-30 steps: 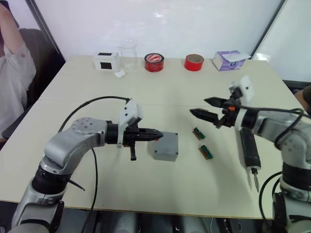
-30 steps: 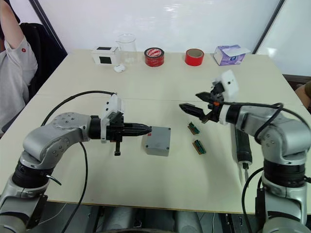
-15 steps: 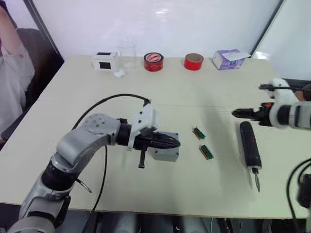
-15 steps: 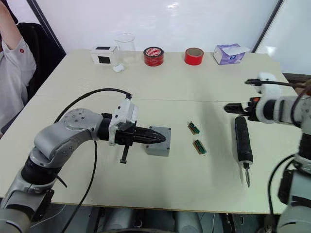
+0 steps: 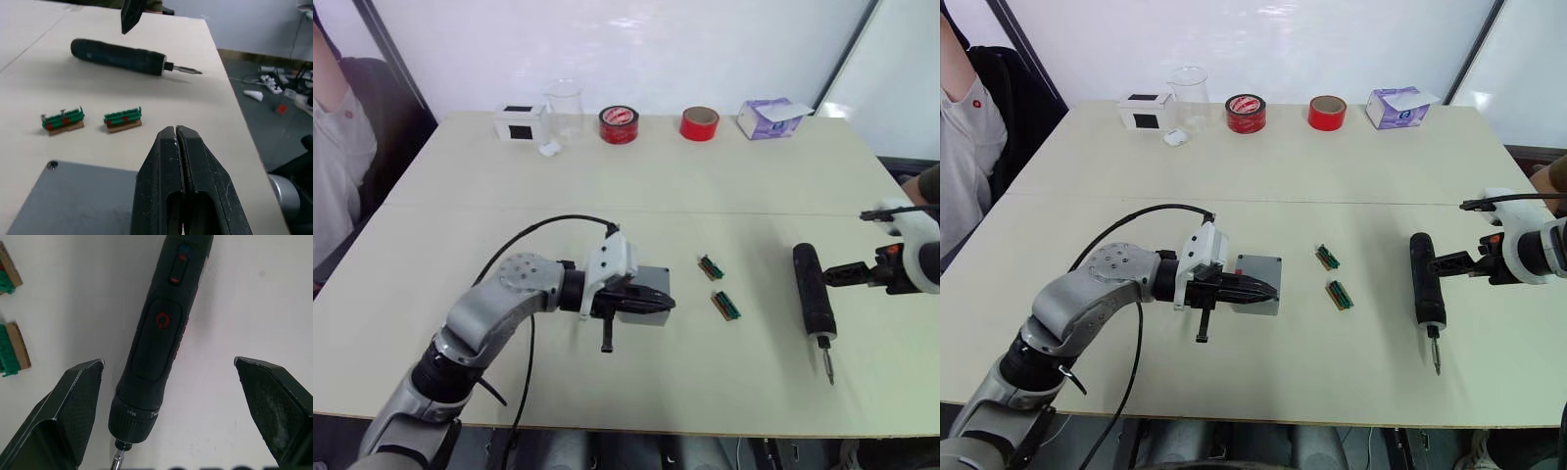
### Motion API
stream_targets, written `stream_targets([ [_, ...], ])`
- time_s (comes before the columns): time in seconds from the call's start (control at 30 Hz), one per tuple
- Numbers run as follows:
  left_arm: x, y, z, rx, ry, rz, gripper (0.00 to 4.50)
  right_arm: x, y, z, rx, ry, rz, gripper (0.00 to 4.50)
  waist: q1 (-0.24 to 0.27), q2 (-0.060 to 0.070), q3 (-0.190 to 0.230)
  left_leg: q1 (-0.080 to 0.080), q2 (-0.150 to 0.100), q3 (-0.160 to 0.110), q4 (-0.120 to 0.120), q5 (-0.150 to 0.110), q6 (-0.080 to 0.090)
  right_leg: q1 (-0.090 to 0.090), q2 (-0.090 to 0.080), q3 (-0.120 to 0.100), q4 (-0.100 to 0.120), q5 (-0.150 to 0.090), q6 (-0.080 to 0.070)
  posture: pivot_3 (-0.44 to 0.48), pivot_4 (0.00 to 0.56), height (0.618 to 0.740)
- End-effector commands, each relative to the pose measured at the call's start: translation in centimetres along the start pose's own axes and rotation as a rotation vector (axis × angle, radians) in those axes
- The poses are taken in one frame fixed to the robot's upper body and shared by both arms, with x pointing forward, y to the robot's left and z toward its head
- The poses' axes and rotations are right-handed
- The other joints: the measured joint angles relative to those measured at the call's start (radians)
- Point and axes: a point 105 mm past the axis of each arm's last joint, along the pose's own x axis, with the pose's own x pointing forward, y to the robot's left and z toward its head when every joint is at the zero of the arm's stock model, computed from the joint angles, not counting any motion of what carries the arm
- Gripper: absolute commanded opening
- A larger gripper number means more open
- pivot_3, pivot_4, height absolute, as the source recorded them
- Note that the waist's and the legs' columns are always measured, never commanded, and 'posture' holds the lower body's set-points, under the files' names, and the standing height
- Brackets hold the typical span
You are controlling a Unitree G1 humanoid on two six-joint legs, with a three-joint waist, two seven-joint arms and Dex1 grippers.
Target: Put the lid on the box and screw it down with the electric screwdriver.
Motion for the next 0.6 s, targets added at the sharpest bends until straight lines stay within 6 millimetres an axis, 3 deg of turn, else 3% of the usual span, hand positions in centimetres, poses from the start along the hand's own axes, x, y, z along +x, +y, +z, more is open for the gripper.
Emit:
stream_targets([
  [0.03, 0.4, -0.4, 0.6, 0.038, -0.017, 0.001, 0.00, -1.1, -0.2, -0.1, -0.002, 0.013, 0.006, 4.47, -0.001, 0.000, 0.000, 0.000, 0.000, 0.000, 0.000, 0.000, 0.000, 0.000, 0.000, 0.000, 0.000, 0.000, 0.000, 0.000, 0.150, 0.740],
  [0.2, 0.3, 0.1, 1.1, 0.040, -0.037, 0.057, 0.00, 1.1, 0.6, -1.2, -0.012, 0.091, 0.058, 4.47, -0.004, 0.000, 0.000, 0.000, 0.000, 0.000, 0.000, 0.000, 0.000, 0.000, 0.000, 0.000, 0.000, 0.000, 0.001, 0.000, 0.150, 0.740],
  [0.4, -0.7, 0.7, 0.9, 0.021, -0.024, 0.091, 0.00, 2.2, 1.9, -2.1, 0.009, 0.155, 0.125, 4.47, -0.003, 0.000, 0.000, 0.000, 0.000, 0.000, 0.000, 0.000, 0.000, 0.000, 0.000, 0.000, 0.000, 0.001, 0.003, 0.000, 0.150, 0.740],
  [0.6, -0.7, 0.8, 0.7, 0.010, -0.014, 0.103, 0.00, 4.1, 1.9, -2.6, 0.000, 0.204, 0.082, 4.47, -0.003, 0.000, 0.000, 0.000, 0.000, 0.000, 0.000, 0.000, 0.000, 0.000, 0.000, 0.000, 0.000, 0.001, 0.002, 0.000, 0.150, 0.740],
])
